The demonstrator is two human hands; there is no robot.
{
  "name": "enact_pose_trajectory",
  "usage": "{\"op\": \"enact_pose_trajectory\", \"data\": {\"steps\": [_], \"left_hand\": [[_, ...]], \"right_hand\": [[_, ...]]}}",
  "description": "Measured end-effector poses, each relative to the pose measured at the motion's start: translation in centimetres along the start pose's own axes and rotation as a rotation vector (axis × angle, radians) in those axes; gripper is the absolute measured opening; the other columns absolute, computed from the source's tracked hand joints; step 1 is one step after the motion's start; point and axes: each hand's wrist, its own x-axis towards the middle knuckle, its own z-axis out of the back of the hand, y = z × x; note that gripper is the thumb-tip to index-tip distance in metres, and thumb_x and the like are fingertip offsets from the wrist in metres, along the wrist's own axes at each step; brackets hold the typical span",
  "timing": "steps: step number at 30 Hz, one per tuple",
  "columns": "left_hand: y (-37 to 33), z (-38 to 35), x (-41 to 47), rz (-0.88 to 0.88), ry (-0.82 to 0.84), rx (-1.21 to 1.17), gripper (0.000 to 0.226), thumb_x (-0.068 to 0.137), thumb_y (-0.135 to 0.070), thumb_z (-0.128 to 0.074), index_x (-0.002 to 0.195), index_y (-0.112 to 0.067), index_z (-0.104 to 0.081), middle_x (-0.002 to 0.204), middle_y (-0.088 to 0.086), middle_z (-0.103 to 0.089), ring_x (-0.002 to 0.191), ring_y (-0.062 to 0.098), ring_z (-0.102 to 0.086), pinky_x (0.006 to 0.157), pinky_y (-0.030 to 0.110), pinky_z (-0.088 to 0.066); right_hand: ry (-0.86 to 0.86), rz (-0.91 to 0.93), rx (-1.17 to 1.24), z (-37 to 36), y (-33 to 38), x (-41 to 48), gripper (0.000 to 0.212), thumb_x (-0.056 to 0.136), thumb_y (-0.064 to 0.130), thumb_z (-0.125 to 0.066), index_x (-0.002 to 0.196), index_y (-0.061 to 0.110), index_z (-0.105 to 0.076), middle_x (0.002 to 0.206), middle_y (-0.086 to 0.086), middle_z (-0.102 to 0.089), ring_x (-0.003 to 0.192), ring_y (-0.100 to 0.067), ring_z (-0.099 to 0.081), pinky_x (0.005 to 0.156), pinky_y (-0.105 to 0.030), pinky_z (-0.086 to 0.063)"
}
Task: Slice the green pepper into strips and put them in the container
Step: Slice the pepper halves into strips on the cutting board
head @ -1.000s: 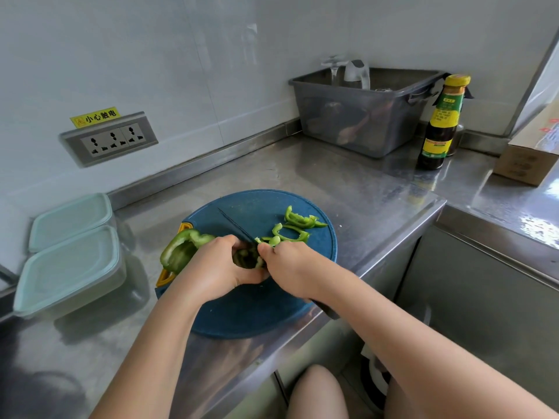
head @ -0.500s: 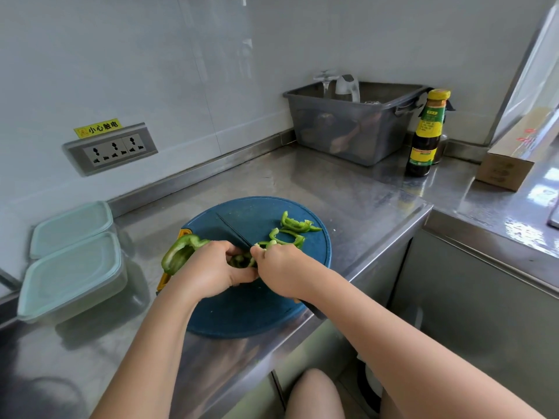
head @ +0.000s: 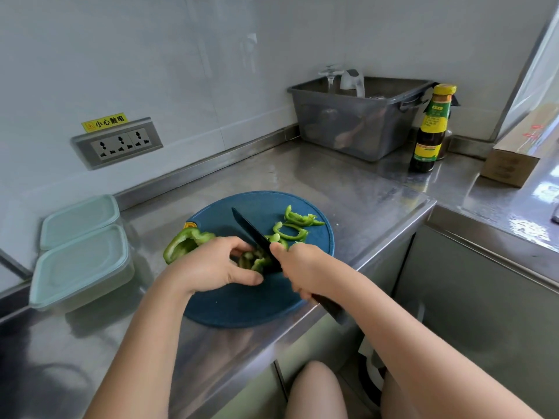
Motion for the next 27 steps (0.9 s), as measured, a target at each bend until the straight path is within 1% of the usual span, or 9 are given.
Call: {"op": "enact_pose_trajectory", "data": {"steps": [2, 5, 9, 12, 14, 17, 19, 24, 27], "left_hand": [[0.0, 0.0, 0.1, 0.004, 0.015, -0.006, 0.071, 0.063, -0.029, -0.087, 0.125, -0.024, -0.051, 0.111, -0.01, -0.056, 0.091, -0.003, -0.058, 0.087, 0.022, -0.048], [0.1, -0.2, 0.3, 0.031, -0.016, 0.021, 0.086, 0.054, -0.036, -0.09, 0.128, -0.019, -0.05, 0.115, -0.009, -0.057, 0.099, 0.006, -0.06, 0.096, 0.029, -0.047], [0.3, -0.5, 0.5, 0.06, -0.039, -0.009, 0.106, 0.023, -0.055, -0.086, 0.119, -0.022, -0.054, 0.107, -0.008, -0.065, 0.099, 0.012, -0.063, 0.097, 0.038, -0.048], [0.3, -0.5, 0.3, 0.062, -0.043, -0.049, 0.094, 0.023, -0.049, -0.087, 0.108, -0.021, -0.057, 0.097, -0.005, -0.07, 0.092, 0.014, -0.067, 0.093, 0.039, -0.05], [0.1, -0.5, 0.3, 0.012, -0.012, -0.077, 0.067, 0.031, -0.044, -0.088, 0.09, -0.021, -0.066, 0.083, -0.004, -0.074, 0.085, 0.015, -0.069, 0.089, 0.038, -0.052], [-0.8, -0.7, -0.1, -0.072, 0.033, -0.104, 0.021, 0.059, -0.02, -0.088, 0.058, -0.027, -0.068, 0.058, -0.012, -0.065, 0.06, -0.002, -0.06, 0.063, 0.013, -0.045], [-1.0, -0.7, -0.3, -0.111, 0.039, -0.136, 0.029, 0.068, -0.003, -0.082, 0.055, -0.024, -0.066, 0.056, -0.015, -0.064, 0.056, -0.009, -0.056, 0.054, 0.005, -0.039], [-1.0, -0.6, 0.0, -0.162, 0.012, -0.099, 0.037, 0.066, -0.003, -0.082, 0.051, -0.031, -0.064, 0.05, -0.023, -0.056, 0.051, -0.01, -0.05, 0.05, 0.006, -0.035], [-1.1, -0.8, -0.1, -0.191, 0.028, -0.087, 0.031, 0.067, -0.003, -0.081, 0.058, -0.029, -0.067, 0.05, -0.01, -0.051, 0.049, -0.009, -0.048, 0.05, 0.009, -0.034]], "right_hand": [[0.041, -0.086, 0.18, 1.0, -0.2, -0.4, 0.05, 0.098, 0.051, -0.028, 0.076, 0.01, -0.045, 0.06, -0.007, -0.045, 0.042, -0.017, -0.038, 0.044, -0.023, -0.036], [0.011, 0.03, 0.226, 1.4, -0.8, -1.2, 0.053, 0.097, 0.053, -0.029, 0.074, 0.008, -0.045, 0.056, -0.006, -0.044, 0.035, -0.015, -0.037, 0.038, -0.019, -0.034], [-0.155, 0.192, 0.096, 0.0, -1.4, -2.4, 0.062, 0.096, 0.054, -0.03, 0.072, -0.001, -0.046, 0.061, -0.007, -0.042, 0.052, -0.019, -0.038, 0.057, -0.03, -0.037], [-0.222, 0.267, -0.022, -1.6, -2.2, -3.1, 0.056, 0.096, 0.053, -0.028, 0.066, 0.008, -0.04, 0.061, -0.003, -0.042, 0.061, -0.021, -0.039, 0.06, -0.033, -0.034], [-0.239, 0.306, -0.08, -2.6, -2.7, -3.6, 0.05, 0.096, 0.054, -0.026, 0.064, 0.015, -0.035, 0.062, -0.001, -0.04, 0.065, -0.024, -0.042, 0.061, -0.033, -0.034], [-0.275, 0.324, -0.152, -3.6, -3.1, -4.1, 0.047, 0.095, 0.056, -0.021, 0.066, 0.02, -0.029, 0.063, 0.0, -0.037, 0.069, -0.028, -0.043, 0.064, -0.037, -0.037], [-0.29, 0.329, -0.176, -3.9, -3.2, -4.4, 0.046, 0.092, 0.058, -0.016, 0.066, 0.021, -0.026, 0.064, 0.001, -0.037, 0.071, -0.03, -0.044, 0.066, -0.039, -0.038], [-0.277, 0.347, -0.228, -4.1, -3.3, -5.0, 0.044, 0.094, 0.056, -0.014, 0.066, 0.022, -0.02, 0.064, 0.002, -0.034, 0.072, -0.03, -0.042, 0.063, -0.037, -0.033], [-0.265, 0.349, -0.251, -4.0, -3.2, -5.1, 0.043, 0.094, 0.055, -0.014, 0.066, 0.023, -0.02, 0.064, 0.002, -0.033, 0.072, -0.029, -0.04, 0.063, -0.036, -0.032]]}}
